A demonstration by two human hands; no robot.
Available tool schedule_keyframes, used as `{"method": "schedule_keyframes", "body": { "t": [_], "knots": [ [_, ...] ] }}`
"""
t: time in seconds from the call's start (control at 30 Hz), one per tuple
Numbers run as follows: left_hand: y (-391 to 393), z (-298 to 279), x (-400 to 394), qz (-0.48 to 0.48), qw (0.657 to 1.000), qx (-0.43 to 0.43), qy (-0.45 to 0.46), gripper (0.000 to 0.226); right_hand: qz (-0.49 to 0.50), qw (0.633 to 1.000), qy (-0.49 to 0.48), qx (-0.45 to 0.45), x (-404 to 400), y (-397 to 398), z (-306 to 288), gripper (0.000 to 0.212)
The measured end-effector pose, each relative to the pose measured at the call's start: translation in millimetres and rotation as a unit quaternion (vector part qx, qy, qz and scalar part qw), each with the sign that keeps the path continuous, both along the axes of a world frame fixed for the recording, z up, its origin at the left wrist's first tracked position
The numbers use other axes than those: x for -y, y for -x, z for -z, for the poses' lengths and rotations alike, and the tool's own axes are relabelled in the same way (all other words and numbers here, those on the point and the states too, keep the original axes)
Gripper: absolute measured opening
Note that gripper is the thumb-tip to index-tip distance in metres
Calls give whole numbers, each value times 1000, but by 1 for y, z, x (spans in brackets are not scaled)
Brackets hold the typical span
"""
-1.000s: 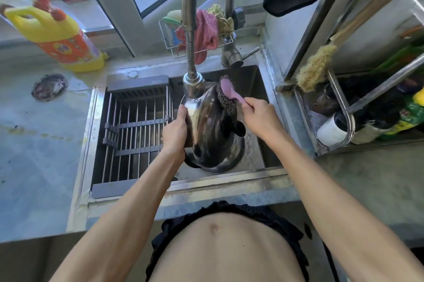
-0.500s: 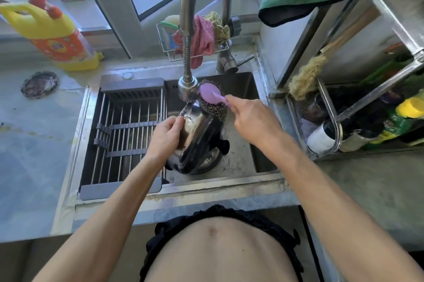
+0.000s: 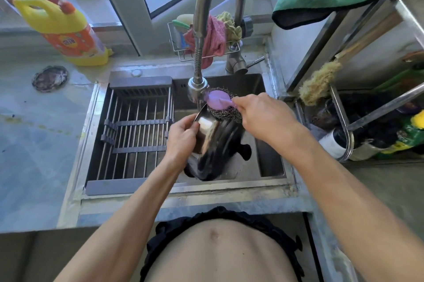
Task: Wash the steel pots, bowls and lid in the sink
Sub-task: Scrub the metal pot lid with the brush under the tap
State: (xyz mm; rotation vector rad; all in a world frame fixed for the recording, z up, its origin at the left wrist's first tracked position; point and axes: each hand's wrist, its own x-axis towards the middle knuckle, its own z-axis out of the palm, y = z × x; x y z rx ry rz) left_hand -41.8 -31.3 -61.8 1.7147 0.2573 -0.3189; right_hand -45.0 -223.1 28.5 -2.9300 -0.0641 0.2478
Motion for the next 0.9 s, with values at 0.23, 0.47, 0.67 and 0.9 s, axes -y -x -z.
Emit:
{"method": "schedule_keyframes", "body": {
  "t": [0.23,0.47,0.67,0.9],
  "knots": [
    [-2,36,10,-30,997,-67,17,30,14,999,0,-48,-7,-8,21,29],
    [-26,39,-38,-14,992,-89,-92,32,-36,995,-39,-83,-38,-13,50,34],
    [-47,33,-50,78,962,-59,-254,40,-104,990,17,-98,-59,-35,49,33],
    [-44,30,-51,160,916,-20,-367,31,-71,988,54,-128,-41,-68,42,19]
  ]
}}
